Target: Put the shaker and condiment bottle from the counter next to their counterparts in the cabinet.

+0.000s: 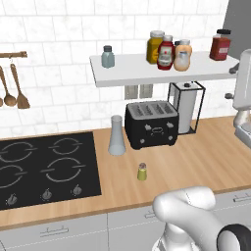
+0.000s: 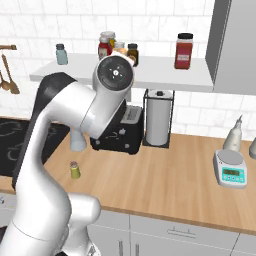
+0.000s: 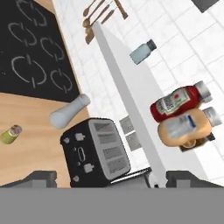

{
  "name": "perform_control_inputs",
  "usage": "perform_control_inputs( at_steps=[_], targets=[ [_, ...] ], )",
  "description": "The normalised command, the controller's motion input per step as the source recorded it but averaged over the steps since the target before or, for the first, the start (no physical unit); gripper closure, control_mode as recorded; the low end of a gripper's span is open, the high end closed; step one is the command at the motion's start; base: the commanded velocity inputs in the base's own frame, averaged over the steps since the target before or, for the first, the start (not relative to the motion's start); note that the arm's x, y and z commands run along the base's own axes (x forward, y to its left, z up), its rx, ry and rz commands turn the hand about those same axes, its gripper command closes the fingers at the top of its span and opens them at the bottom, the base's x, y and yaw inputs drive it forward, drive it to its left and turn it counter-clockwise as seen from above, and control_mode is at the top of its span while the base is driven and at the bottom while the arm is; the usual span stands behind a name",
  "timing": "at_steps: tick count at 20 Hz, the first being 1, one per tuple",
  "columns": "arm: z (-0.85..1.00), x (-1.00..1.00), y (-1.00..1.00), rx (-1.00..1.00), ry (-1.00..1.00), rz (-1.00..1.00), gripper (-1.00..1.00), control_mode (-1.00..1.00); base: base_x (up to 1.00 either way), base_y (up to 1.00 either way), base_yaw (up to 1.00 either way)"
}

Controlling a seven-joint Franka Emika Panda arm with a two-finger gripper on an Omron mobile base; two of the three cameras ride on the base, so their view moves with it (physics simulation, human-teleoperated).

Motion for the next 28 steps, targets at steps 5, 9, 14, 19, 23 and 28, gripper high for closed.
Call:
perform_control_inputs(
  at_steps=[5, 9, 14, 19, 23, 28],
  targets=[
    [-0.27, -0.35, 0.19, 0.0, -0.05, 0.1, -1.0, -1.0, 0.0, 0.0, 0.0],
    [-0.46, -0.25, 0.28, -0.06, 0.0, 0.11, -1.0, -1.0, 0.0, 0.0, 0.0],
    [-0.32, -0.17, 0.22, -0.05, 0.01, 0.17, -1.0, -1.0, 0.0, 0.0, 0.0],
    [-0.29, -0.06, 0.0, 0.0, 0.06, 0.07, -1.0, -1.0, 0.0, 0.0, 0.0],
    [-0.23, 0.0, 0.11, 0.02, 0.35, 0.0, -1.0, -1.0, 0.0, 0.0, 0.0],
    [-0.2, 0.07, 0.14, 0.1, 0.56, -0.03, -1.0, -1.0, 0.0, 0.0, 0.0]
  ],
)
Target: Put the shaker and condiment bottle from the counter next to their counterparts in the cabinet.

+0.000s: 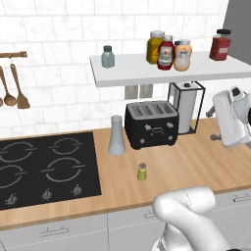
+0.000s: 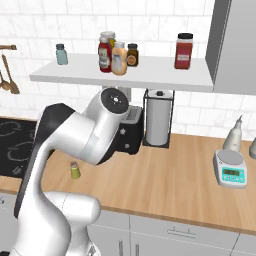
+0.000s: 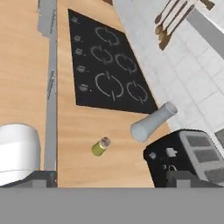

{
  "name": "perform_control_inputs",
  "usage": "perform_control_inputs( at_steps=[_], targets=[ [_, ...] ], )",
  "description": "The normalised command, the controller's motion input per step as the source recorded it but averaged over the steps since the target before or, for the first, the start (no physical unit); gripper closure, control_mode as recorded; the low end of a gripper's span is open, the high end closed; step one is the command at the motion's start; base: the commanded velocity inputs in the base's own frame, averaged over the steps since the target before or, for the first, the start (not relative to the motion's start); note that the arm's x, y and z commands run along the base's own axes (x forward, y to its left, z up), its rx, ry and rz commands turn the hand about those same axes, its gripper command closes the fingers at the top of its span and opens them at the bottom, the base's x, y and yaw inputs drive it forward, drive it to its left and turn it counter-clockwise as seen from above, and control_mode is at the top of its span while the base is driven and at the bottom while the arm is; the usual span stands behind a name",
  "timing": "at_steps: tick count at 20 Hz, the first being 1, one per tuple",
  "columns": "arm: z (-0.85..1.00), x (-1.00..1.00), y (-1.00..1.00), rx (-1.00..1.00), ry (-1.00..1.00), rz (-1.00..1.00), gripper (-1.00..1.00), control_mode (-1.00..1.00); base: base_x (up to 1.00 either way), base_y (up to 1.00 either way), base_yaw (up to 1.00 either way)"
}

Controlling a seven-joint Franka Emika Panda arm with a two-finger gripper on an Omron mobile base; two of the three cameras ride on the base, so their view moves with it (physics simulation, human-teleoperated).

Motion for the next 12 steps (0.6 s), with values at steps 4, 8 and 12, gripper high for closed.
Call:
perform_control_inputs(
  at_steps=[4, 8, 12],
  targets=[
    [-0.17, 0.07, 0.02, 0.28, 0.62, -0.08, -1.0, -1.0, 0.0, 0.0, 0.0],
    [-0.21, -0.02, -0.03, 0.52, 0.39, -0.03, -1.0, -1.0, 0.0, 0.0, 0.0],
    [-0.37, -0.11, -0.04, 0.55, 0.09, 0.0, -1.0, -1.0, 0.0, 0.0, 0.0]
  ],
)
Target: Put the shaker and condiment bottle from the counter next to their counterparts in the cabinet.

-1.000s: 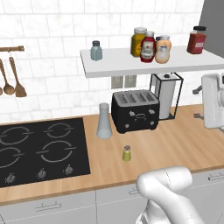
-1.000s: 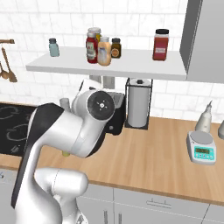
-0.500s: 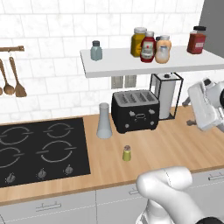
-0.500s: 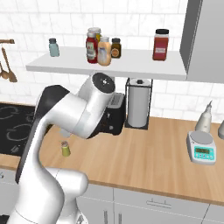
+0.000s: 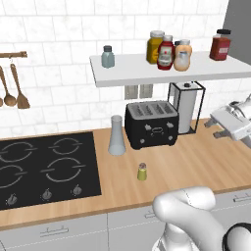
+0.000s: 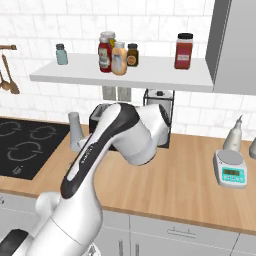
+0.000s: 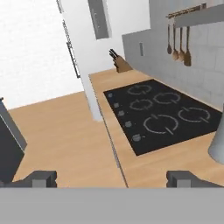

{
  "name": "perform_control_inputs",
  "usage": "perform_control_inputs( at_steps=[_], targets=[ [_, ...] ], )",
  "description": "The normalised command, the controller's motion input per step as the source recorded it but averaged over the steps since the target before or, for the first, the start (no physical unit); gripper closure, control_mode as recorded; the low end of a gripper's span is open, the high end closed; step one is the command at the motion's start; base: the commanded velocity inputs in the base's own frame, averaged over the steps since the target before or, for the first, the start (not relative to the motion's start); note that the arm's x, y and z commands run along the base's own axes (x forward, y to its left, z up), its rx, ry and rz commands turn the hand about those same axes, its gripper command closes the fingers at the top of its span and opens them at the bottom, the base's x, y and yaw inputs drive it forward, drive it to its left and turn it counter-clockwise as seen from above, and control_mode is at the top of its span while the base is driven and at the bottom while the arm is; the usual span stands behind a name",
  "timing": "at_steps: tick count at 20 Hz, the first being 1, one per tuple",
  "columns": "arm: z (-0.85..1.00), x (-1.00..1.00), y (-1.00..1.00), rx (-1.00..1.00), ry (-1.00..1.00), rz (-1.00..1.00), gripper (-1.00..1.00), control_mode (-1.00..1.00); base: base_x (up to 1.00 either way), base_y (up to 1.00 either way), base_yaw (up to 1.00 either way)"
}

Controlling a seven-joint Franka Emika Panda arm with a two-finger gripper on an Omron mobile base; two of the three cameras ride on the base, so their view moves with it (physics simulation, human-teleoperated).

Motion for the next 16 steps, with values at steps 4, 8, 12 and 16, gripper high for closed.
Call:
perform_control_inputs(
  at_steps=[4, 8, 12, 16],
  targets=[
    [-0.54, -0.02, 0.07, 0.24, -0.02, 0.0, -1.0, -1.0, 0.0, 0.0, 0.0],
    [-0.46, -0.11, 0.59, -0.07, -0.17, 0.0, -1.0, -1.0, 0.0, 0.0, 0.0],
    [-0.34, 0.01, 0.62, -0.09, -0.11, 0.0, -1.0, -1.0, 0.0, 0.0, 0.0],
    [-0.36, 0.08, 0.24, -0.01, 0.0, -0.02, -1.0, -1.0, 0.0, 0.0, 0.0]
  ],
)
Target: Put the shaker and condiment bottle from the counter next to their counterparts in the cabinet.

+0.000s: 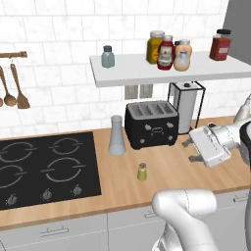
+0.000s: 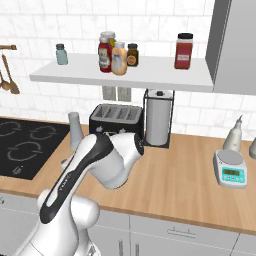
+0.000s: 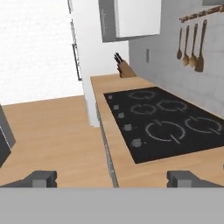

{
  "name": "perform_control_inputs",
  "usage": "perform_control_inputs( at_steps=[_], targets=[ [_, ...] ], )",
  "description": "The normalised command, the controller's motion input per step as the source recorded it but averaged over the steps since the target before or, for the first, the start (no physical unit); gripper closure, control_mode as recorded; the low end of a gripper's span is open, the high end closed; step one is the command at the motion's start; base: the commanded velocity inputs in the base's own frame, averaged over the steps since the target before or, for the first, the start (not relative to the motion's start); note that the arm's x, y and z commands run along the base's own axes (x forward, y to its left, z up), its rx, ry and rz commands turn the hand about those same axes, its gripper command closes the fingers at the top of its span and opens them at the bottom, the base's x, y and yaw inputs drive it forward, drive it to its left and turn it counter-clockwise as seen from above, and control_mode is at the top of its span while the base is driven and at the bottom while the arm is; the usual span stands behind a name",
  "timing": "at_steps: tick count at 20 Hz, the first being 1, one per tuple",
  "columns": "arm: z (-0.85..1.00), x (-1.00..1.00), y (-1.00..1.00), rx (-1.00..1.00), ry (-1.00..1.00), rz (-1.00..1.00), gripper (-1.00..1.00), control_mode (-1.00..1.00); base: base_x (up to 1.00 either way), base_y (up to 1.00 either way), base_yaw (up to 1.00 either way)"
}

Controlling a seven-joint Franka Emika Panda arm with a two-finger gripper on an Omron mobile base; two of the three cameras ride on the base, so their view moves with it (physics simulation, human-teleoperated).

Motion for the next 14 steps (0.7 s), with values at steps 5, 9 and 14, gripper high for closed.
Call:
perform_control_inputs(
  at_steps=[5, 9, 14],
  targets=[
    [-0.45, 0.0, 0.05, 0.0, 0.0, -0.05, -1.0, -1.0, 0.0, 0.0, 0.0],
    [-0.44, 0.0, 0.15, 0.0, 0.0, -0.06, -1.0, -1.0, 0.0, 0.0, 0.0],
    [-0.35, 0.0, 0.31, 0.0, 0.0, -0.02, -1.0, -1.0, 0.0, 0.0, 0.0]
  ],
)
